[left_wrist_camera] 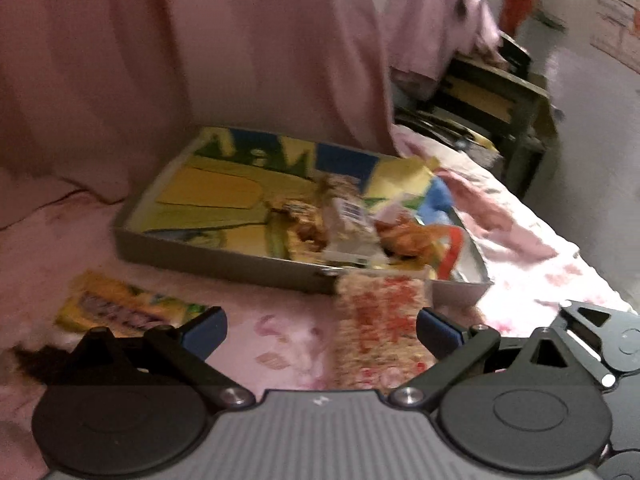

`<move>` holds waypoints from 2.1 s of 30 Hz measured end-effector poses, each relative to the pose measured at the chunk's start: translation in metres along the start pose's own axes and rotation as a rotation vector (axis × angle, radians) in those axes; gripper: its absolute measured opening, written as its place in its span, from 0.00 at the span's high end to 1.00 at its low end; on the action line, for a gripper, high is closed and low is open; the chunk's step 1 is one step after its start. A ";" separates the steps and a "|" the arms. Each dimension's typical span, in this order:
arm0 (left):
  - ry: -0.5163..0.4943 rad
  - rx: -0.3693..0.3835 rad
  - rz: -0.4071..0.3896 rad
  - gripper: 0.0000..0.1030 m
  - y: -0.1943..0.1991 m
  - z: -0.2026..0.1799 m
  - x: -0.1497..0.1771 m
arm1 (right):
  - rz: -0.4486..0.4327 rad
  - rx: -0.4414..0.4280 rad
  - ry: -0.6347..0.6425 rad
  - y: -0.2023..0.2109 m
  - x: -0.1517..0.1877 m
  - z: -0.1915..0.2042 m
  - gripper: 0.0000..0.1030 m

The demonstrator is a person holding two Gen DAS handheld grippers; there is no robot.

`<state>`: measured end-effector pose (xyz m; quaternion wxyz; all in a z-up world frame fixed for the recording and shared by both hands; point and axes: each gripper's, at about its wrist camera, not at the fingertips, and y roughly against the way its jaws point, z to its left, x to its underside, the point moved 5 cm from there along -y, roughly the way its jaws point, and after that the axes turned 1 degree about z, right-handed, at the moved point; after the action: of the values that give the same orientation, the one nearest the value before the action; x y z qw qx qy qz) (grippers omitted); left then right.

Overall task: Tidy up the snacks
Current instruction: 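Grasp the red-printed rice cracker packet with the left tool while the right grasps the blue tube, then carry the rice cracker packet and blue tube into the tray and open both tools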

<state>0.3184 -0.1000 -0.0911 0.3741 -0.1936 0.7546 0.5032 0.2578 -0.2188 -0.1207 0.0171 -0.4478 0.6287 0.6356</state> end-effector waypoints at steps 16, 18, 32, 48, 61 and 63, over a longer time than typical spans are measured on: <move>-0.106 -0.004 0.108 0.11 -0.039 -0.018 0.006 | 0.065 0.021 -0.035 -0.024 0.009 -0.010 0.16; -0.112 0.004 0.112 0.13 -0.039 -0.016 0.006 | 0.061 0.011 -0.042 -0.026 0.008 -0.012 0.19; -0.133 0.039 0.144 0.06 -0.044 -0.025 0.010 | 0.068 -0.014 -0.013 -0.025 0.007 -0.005 0.30; -0.186 0.035 0.155 0.31 -0.049 -0.042 0.017 | 0.070 -0.002 -0.004 -0.027 0.008 -0.002 0.36; 0.054 -0.111 0.186 0.31 0.001 0.016 0.025 | 0.027 0.138 0.253 -0.012 0.014 0.033 0.60; 0.066 -0.132 0.175 0.31 0.012 0.019 0.029 | 0.023 0.160 0.279 -0.008 0.016 0.034 0.63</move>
<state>0.2988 -0.0752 -0.1093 0.2899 -0.1676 0.7458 0.5758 0.2339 -0.1979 -0.1431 -0.0420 -0.5216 0.6787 0.5152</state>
